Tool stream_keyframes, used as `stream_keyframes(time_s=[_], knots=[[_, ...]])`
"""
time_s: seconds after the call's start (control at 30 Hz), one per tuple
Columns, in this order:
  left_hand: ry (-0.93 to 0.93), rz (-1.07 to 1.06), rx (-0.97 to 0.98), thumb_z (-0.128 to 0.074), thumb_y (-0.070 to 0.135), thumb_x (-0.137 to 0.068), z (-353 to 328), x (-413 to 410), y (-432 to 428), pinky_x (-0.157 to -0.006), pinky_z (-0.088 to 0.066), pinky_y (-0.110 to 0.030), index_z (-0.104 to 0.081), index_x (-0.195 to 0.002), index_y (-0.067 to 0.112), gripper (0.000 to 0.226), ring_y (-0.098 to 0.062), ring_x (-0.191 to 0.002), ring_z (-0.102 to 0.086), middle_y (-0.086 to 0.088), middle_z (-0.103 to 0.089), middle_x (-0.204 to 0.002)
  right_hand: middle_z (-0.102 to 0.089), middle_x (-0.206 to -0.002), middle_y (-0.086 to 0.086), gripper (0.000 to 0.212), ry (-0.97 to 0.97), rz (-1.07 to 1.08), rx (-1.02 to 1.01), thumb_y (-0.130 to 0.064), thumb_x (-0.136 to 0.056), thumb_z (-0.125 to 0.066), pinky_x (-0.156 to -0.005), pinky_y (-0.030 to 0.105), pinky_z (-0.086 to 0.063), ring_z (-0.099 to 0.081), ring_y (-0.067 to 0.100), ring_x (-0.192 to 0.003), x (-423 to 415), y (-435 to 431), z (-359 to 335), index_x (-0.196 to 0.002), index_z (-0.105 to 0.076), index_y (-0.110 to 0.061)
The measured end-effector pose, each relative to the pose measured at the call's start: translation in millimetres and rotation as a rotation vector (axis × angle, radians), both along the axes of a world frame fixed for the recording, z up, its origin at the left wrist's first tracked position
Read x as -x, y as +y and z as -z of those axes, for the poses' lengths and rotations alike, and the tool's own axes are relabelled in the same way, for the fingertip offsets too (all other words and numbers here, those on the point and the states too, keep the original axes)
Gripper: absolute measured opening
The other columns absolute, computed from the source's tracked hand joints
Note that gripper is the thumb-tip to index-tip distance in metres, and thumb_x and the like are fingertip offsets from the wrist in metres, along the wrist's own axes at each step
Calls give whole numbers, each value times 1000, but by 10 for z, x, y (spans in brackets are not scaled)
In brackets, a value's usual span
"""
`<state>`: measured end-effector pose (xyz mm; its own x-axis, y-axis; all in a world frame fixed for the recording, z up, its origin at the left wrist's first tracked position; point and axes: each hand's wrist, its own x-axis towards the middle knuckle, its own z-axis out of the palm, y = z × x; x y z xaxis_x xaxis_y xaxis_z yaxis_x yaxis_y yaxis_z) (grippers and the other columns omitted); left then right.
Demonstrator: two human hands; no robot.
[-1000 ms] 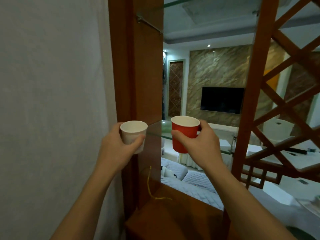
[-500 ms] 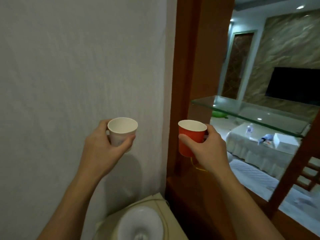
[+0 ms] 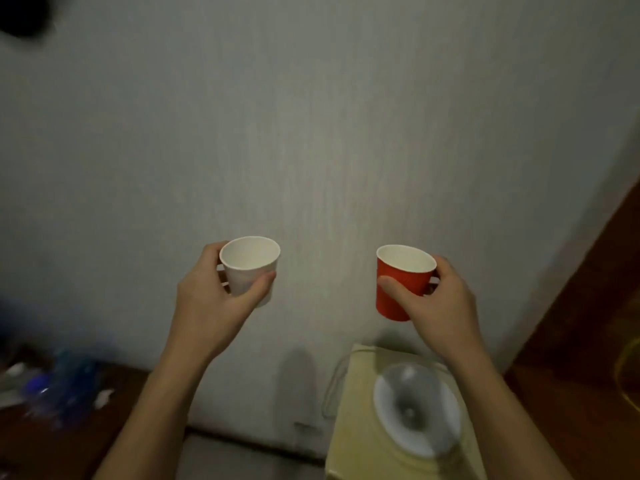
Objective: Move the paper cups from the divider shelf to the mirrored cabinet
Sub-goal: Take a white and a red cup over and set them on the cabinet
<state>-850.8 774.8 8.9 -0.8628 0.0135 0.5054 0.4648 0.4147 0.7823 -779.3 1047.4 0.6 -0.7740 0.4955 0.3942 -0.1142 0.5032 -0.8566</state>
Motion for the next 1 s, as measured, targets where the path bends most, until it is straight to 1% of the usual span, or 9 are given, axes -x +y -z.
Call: stream_keyframes(time_s=[0.07, 0.13, 0.2, 0.37, 0.5, 0.67, 0.77, 0.83, 1.0], knots=[[-19, -116, 9, -77, 43, -71, 71, -200, -433, -71, -50, -18, -52, -114, 31, 51, 0, -92, -61, 14, -62, -104, -59, -100, -15, 60, -9, -114, 25, -49, -62, -79, -63, 17, -43, -58, 6, -89, 144, -324, 91, -113, -55, -29], [-25, -242, 42, -76, 44, -72, 137, -452, -878, -68, -45, -7, -53, -115, 29, 52, 7, -93, -58, 13, -61, -105, -62, -104, -8, 63, -15, -231, 36, -49, -62, -79, -63, 17, -43, -59, 8, -90, 261, -702, 181, -117, -56, -25], [-35, -372, 79, -74, 48, -72, 190, -738, -1313, -68, -42, -4, -53, -115, 30, 52, 14, -94, -54, 16, -59, -104, -62, -106, -5, 63, -23, -348, 34, -46, -64, -80, -64, 18, -44, -60, 12, -92, 336, -1121, 258, -118, -57, -24], [-79, -635, 28, -77, 44, -71, 285, -1450, -2258, -74, -48, -22, -52, -115, 32, 52, 6, -97, -56, 19, -60, -104, -56, -101, -20, 60, -49, -633, 19, -50, -62, -79, -62, 11, -42, -57, 1, -90, 354, -2248, 369, -114, -51, -35], [-96, -789, 4, -75, 49, -71, 362, -1943, -2879, -63, -44, -9, -48, -115, 40, 52, 17, -95, -52, 31, -54, -101, -55, -105, -18, 63, -80, -815, -14, -45, -67, -80, -64, 11, -43, -56, 6, -90, 270, -3099, 426, -120, -49, -33], [-116, -930, -22, -75, 46, -72, 454, -2364, -3642, -63, -44, -7, -49, -118, 34, 54, 7, -95, -55, 28, -54, -101, -53, -93, -31, 53, -74, -944, -17, -45, -64, -82, -65, 14, -46, -57, -9, -82, 179, -4130, 462, -106, -49, -43], [-126, -986, -22, -75, 46, -72, 463, -2568, -4190, -66, -42, -9, -49, -116, 35, 53, 3, -95, -56, 28, -54, -101, -56, -95, -29, 55, -85, -1006, -2, -49, -63, -81, -69, 18, -49, -57, -7, -86, 100, -4832, 497, -110, -52, -41], [-131, -1037, -24, -74, 47, -72, 468, -2693, -4591, -69, -41, -11, -49, -119, 32, 55, -5, -95, -57, 18, -57, -105, -56, -99, -26, 61, -99, -1043, -3, -53, -63, -80, -69, 18, -48, -57, -4, -90, 55, -5308, 505, -115, -52, -39], [-141, -1108, -18, -69, 56, -69, 474, -2971, -5533, -70, -42, -11, -50, -122, 28, 63, -9, -101, -56, 12, -56, -112, -53, -100, -28, 64, -122, -1089, 9, -61, -60, -77, -65, 14, -42, -54, -6, -90, 18, -6370, 539, -114, -47, -45]])
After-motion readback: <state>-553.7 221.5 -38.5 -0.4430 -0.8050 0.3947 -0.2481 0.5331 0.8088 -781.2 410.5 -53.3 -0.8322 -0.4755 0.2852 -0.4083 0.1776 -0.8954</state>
